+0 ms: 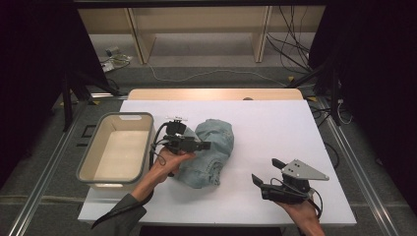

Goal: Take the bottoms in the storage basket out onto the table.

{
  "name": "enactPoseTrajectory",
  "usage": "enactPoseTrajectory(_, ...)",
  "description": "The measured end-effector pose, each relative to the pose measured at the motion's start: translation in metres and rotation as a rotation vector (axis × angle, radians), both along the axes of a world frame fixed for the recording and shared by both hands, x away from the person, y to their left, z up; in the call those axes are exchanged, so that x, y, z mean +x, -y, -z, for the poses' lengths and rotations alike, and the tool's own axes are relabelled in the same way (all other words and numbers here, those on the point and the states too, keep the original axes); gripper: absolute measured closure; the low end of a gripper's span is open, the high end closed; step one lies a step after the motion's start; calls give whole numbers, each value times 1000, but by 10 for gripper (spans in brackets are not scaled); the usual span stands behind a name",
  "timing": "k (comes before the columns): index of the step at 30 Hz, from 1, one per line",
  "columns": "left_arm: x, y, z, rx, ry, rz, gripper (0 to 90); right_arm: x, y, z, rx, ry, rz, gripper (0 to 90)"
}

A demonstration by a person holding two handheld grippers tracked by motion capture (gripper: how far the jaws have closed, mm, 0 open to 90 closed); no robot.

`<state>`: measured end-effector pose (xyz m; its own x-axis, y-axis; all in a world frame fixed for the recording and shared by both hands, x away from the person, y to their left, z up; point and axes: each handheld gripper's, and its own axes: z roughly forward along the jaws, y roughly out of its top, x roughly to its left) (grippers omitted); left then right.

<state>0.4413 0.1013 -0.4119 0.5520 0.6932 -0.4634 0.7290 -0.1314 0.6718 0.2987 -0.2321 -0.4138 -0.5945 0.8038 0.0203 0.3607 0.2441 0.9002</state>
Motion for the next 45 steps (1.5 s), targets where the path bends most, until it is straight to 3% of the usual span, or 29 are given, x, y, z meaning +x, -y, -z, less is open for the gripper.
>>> enactPoseTrajectory(15, -4, -18, -6, -54, 54, -32, 157, 0, 0, 0, 0, -4, 0, 171)
enactPoseTrajectory(33, -14, -38, -9, -98, 137, -36, 157, 0, 0, 1, -1, -5, 0, 171)
enactPoseTrajectory(45, -25, -37, -12, -121, 233, -17, 158, 0, 0, 1, -2, 1, -4, 170)
